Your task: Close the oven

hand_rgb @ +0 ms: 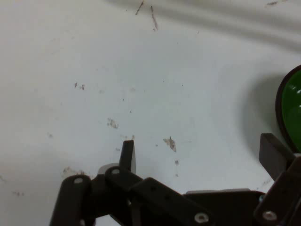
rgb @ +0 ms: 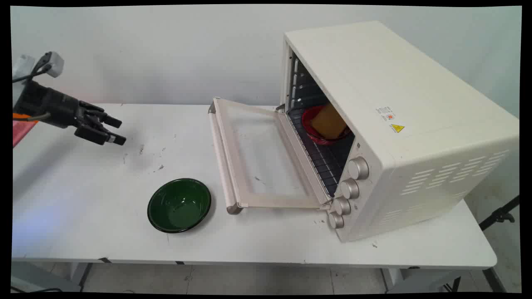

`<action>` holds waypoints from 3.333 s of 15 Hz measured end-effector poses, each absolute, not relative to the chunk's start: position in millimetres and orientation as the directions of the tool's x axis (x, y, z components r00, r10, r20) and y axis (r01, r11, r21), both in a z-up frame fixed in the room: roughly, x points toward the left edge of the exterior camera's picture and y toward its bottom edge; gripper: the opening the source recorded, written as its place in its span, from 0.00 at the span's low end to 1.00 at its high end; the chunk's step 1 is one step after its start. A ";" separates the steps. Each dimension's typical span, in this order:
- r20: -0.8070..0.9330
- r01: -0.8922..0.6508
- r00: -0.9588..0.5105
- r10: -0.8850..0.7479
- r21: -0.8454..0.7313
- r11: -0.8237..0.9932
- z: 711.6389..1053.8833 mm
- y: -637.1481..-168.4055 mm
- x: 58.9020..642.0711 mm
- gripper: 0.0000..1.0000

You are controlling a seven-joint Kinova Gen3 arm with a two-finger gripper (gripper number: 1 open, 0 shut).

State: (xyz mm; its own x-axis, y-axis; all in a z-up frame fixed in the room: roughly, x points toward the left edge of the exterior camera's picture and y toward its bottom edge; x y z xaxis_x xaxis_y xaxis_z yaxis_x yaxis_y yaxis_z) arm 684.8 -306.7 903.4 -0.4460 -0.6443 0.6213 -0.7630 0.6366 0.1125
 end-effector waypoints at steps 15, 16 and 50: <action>0.621 -0.625 -0.603 -0.501 0.023 0.780 877.7 -368.6 594.1 1.00; 0.620 -0.620 -0.608 -0.496 0.020 0.785 875.3 -371.1 589.4 1.00; 0.616 -0.566 -0.657 -0.435 -0.023 0.824 799.9 -435.2 468.6 0.00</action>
